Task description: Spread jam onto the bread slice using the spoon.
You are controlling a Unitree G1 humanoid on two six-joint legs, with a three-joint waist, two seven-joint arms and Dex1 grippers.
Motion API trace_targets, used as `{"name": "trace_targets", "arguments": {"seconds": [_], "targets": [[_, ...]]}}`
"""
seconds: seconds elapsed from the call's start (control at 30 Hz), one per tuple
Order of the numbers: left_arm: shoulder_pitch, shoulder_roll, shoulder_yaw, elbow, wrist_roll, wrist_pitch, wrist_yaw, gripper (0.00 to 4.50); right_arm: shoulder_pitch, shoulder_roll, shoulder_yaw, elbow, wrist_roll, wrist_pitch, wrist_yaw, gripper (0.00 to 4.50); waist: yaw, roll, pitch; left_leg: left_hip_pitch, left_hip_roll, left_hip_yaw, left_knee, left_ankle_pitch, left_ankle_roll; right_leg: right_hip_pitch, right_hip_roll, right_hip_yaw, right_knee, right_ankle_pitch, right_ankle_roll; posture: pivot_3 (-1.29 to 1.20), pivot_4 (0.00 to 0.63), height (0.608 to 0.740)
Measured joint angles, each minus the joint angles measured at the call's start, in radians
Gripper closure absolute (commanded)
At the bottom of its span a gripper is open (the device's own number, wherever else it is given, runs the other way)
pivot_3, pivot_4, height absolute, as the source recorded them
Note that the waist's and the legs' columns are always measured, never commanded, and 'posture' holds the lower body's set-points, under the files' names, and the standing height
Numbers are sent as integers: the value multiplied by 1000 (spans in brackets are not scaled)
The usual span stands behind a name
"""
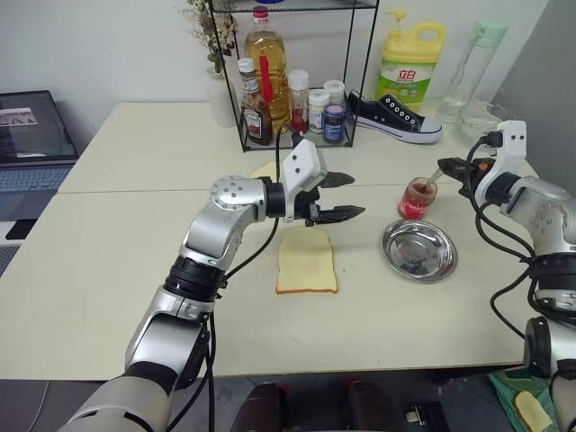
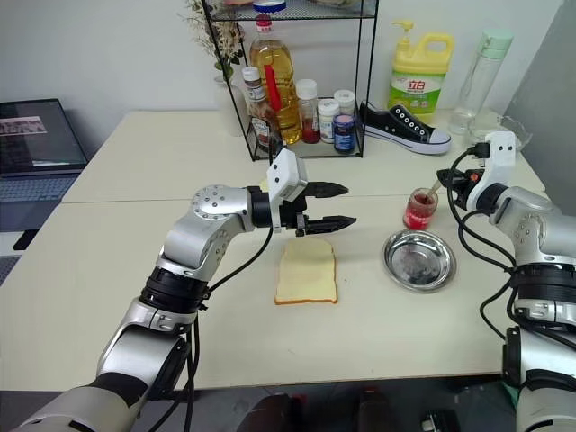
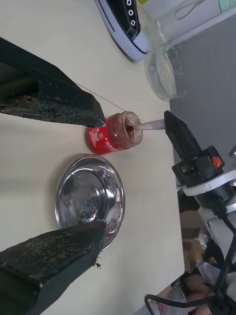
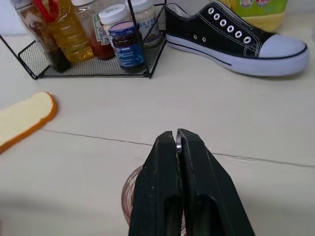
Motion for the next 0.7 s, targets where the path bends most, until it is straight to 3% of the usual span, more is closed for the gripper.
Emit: {"name": "trace_targets", "arguments": {"seconds": [0.7], "targets": [[3,1,1,-1,-2,11,-7,1361,-34,40,-229,-47,126,195,-117,4449,0,0,0,0,0,1,0,-1,2,0,0,0,0,0,0,0,150,740]]}}
